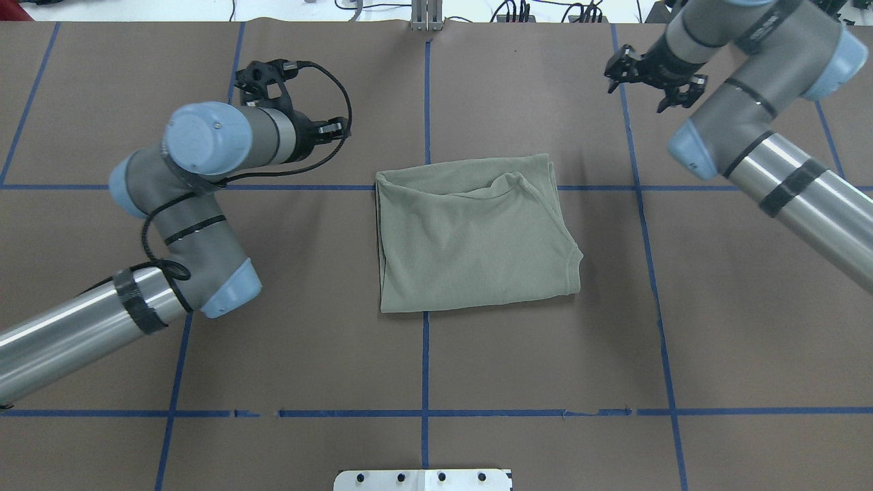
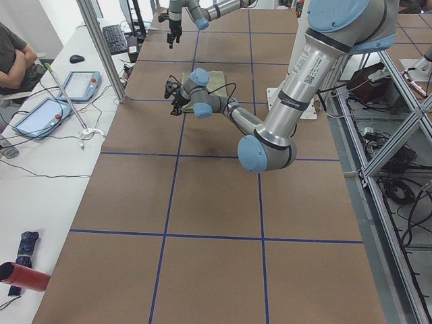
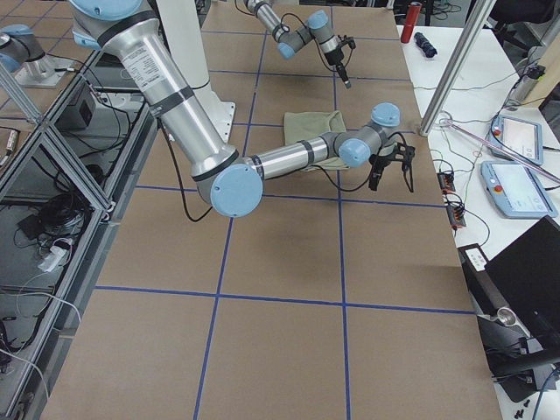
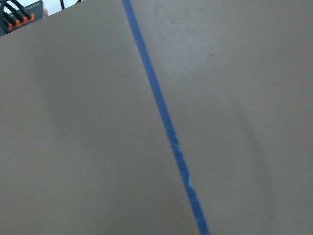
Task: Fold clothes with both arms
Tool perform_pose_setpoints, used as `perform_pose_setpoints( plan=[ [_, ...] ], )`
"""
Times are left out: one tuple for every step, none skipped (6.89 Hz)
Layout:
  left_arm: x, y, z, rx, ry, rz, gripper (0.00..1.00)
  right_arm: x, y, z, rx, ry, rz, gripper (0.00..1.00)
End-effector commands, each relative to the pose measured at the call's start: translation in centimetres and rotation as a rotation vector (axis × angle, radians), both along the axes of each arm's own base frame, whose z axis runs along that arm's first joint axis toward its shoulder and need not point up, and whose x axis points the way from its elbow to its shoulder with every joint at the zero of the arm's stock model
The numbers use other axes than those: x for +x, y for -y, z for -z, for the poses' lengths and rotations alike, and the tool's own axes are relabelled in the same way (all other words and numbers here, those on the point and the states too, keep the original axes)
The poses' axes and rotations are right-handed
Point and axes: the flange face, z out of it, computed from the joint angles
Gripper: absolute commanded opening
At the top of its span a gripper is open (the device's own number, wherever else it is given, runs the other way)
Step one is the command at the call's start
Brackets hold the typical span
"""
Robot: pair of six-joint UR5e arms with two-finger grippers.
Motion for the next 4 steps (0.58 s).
perform_pose_setpoints(
  plan=[
    [-10.7,-1.4,-4.1,0.085,0.056,-0.171,0.62,12.6,-0.7,-7.0,0.098,-0.019,0.112,1.00],
    [-16.4,-1.5,-7.1,0.116,0.089,-0.247,0.62,17.8,-1.7,-11.0,0.144,-0.076,0.208,1.00],
    [-23.1,-1.4,-10.7,0.164,0.124,-0.318,0.62,23.3,-2.4,-12.9,0.170,-0.115,0.301,1.00],
    [-29.5,-2.1,-14.5,0.200,0.162,-0.350,0.62,25.9,-5.2,-14.7,0.159,-0.124,0.359,1.00]
  ],
)
